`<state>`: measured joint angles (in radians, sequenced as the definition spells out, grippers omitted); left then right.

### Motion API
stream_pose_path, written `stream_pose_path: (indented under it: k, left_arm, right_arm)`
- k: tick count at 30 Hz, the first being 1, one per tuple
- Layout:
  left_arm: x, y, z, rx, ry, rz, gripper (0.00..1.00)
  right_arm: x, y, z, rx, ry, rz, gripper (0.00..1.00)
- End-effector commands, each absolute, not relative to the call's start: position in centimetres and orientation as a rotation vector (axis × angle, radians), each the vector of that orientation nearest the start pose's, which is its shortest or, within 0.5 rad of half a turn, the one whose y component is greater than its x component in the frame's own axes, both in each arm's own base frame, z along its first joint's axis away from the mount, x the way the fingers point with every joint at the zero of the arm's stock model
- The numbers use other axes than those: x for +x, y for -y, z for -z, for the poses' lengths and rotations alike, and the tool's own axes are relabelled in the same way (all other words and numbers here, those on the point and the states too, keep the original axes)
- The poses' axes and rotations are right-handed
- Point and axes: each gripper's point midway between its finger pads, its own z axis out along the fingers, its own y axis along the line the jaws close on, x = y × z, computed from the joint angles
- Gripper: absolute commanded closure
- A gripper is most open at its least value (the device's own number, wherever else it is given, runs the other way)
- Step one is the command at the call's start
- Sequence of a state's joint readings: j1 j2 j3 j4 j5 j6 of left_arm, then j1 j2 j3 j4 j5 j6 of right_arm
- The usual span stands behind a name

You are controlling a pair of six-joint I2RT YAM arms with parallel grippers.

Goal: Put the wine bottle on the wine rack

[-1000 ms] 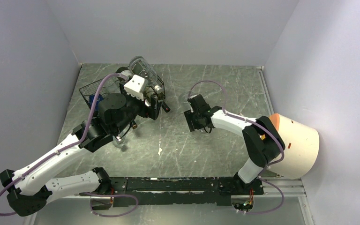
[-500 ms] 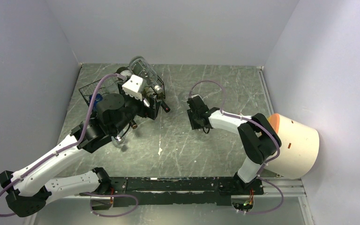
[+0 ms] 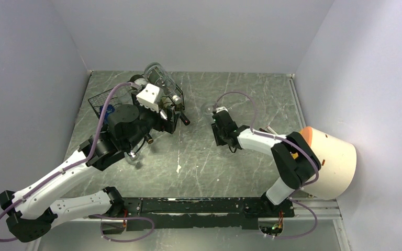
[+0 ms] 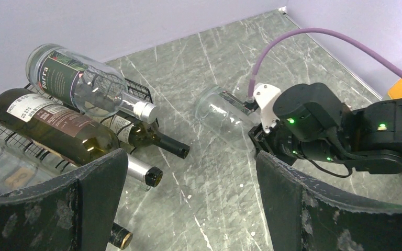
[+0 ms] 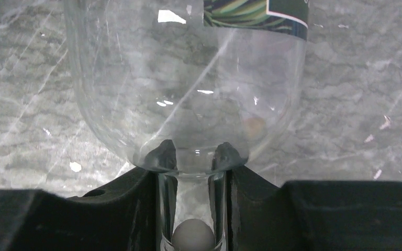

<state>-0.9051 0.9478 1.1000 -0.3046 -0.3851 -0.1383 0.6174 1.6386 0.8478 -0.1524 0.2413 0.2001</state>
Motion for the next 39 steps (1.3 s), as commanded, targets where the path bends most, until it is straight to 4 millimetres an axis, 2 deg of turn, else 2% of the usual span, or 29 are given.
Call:
stream_pose_path:
  k: [1,14,19,24,25,31,35,39]
  left_arm:
    - [24.8,21.6,-36.0,0.349,-1.663,0.450,0.04]
    - [24.8,21.4,-36.5,0.345,-1.653,0.449,0.05]
    - [24.8,20.8,-37.6,0.324,-1.631,0.440,0.05]
    - [24.5,19.8,-40.4,0.291,-1.564,0.443,0.05]
    - [24.4,19.5,-41.2,0.285,-1.546,0.446,0.05]
    - [23.6,17.8,-45.5,0.255,-1.438,0.441,0.05]
    - [22.8,16.4,-48.4,0.225,-1.365,0.451,0.06]
    - [21.7,14.9,-50.6,0.190,-1.301,0.472,0.06]
  right_arm:
    - [34.4,-19.4,-8.0,-0.331,-2.213,-0.109,1.00]
    - [33.9,-20.2,-14.5,-0.275,-2.017,-0.274,1.00]
    - [33.3,-21.3,-18.7,-0.276,-1.922,-0.375,1.00]
    - [32.0,-23.5,-23.9,-0.285,-1.824,-0.492,1.00]
    - [31.7,-24.2,-25.3,-0.288,-1.799,-0.522,1.00]
    - [29.9,-29.3,-29.8,-0.320,-1.734,-0.700,1.00]
    - [28.6,-34.4,-32.5,-0.348,-1.700,-0.795,1.00]
    - [27.0,-41.2,-33.3,-0.404,-1.690,-0.884,1.00]
